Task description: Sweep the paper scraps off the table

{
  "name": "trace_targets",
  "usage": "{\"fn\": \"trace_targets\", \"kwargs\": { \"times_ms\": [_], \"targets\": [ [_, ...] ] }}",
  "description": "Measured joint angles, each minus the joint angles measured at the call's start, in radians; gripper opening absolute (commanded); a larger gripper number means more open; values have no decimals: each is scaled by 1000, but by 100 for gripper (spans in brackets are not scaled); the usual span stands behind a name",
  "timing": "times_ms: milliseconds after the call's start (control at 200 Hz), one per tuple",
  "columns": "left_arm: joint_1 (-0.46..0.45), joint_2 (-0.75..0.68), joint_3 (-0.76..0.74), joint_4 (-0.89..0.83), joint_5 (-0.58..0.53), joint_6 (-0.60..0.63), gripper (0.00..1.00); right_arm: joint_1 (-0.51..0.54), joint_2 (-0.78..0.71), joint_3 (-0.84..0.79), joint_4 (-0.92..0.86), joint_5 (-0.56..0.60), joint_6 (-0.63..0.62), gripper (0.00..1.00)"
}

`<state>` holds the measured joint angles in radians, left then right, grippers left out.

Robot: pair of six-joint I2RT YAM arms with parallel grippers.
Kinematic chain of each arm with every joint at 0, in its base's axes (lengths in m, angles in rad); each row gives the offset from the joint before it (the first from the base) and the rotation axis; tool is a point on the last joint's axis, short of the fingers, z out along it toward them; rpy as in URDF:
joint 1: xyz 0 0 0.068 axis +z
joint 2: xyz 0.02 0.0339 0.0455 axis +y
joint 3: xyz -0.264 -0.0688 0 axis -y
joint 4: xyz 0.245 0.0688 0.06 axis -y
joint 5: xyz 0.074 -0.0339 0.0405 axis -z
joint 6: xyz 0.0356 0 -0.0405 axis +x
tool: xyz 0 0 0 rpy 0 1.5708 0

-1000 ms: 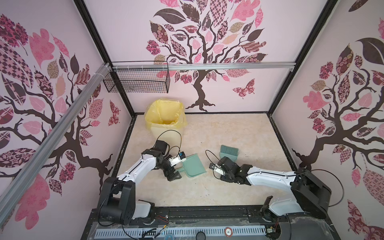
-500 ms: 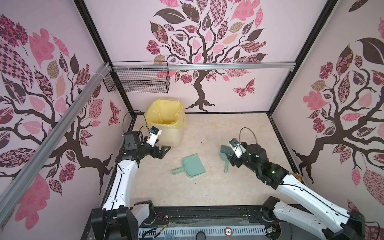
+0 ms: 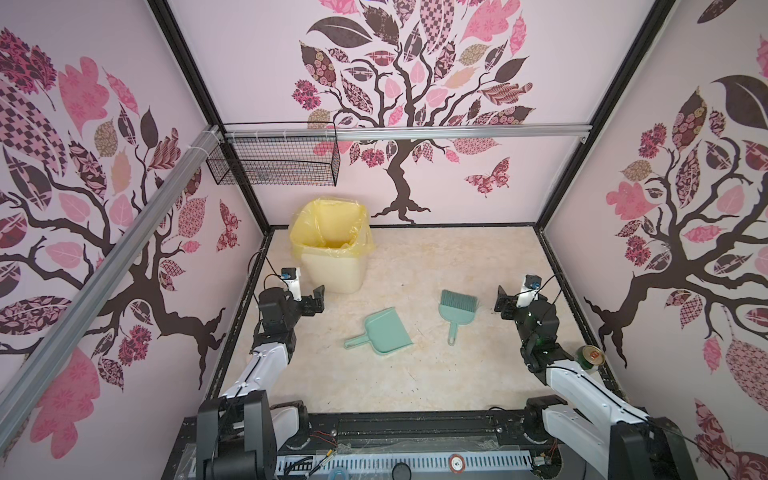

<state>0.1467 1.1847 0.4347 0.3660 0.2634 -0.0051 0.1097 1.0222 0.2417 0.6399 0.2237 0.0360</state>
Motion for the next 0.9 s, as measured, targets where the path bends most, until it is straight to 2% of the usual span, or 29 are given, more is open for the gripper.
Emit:
{"fn": "trace_targets", "kwargs": {
  "times_ms": [115, 260, 365, 470, 615, 740, 900],
  "targets": [
    [0, 82, -26, 106, -32, -15, 91, 0, 146, -57, 202, 23, 29, 98],
    [0, 143, -65, 203, -53, -32, 90, -1, 297, -130, 410, 60, 30, 99],
    [0, 165, -66, 254, -72, -49, 90, -1, 378, -115, 511, 66, 18, 99],
    [0, 198, -66, 302, -81, -56, 90, -1, 521, -99, 668, 58, 1, 100],
    [-7, 307, -64, 401, -97, -67, 89, -1, 535, -86, 659, 61, -3, 99],
    [-50, 341, -65, 434, -123, -45, 89, -1, 543, -28, 646, 73, -2, 100],
    [-94, 365, -65, 467, -145, -15, 97, -2, 544, 14, 615, 77, -2, 100]
  ]
}}
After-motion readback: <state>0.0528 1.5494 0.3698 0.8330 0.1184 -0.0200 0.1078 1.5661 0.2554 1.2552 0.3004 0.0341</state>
